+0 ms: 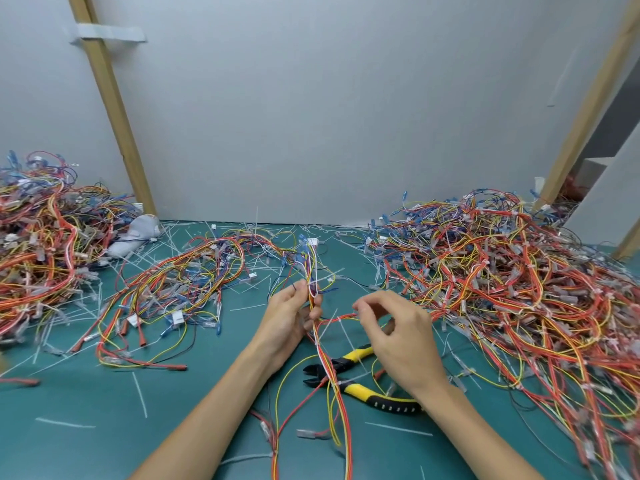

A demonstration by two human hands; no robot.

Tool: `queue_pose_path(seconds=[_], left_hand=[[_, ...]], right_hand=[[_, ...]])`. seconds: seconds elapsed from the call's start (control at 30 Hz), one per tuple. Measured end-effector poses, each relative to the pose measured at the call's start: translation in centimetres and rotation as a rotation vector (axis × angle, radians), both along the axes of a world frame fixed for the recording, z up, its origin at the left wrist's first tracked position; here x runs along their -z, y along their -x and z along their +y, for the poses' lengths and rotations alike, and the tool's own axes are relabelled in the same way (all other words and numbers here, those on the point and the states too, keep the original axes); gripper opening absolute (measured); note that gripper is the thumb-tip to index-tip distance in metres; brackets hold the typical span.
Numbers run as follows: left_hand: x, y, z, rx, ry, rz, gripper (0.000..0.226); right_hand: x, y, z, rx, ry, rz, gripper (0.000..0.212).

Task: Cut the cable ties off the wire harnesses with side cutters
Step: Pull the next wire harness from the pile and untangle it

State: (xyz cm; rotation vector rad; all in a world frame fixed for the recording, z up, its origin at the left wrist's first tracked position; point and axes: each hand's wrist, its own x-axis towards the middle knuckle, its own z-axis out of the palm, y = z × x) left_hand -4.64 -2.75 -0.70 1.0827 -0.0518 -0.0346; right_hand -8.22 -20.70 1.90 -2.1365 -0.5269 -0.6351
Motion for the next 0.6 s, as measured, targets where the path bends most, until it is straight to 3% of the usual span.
queue_pose_path(seconds=[0.1,0.23,0.4,0.6], left_hand=[[0.0,0.2,-0.1,-0.017,-0.02,-0.031,0.021],[-0.2,0.6,-0.4,-0.045,-0.01,-0.057,0.015],[0.0,0.7,-0.3,-0.221,-0.257,-0.154,0.028],[-0.4,0.7,0.3,-0.223,-0.431,-0.276,0.028]], right_hand=[[-0.6,-0.8,1.1,-0.039,-0.018,0.189,0.01],[-0.7,-2.0,3.0,-0.172,-0.003,0.446,0.024],[-0.3,-3.2,4.5,-0.164,0.069,0.485,0.03],[-0.8,-4.2,4.1,-0.308,-0.254,0.553,0.022]])
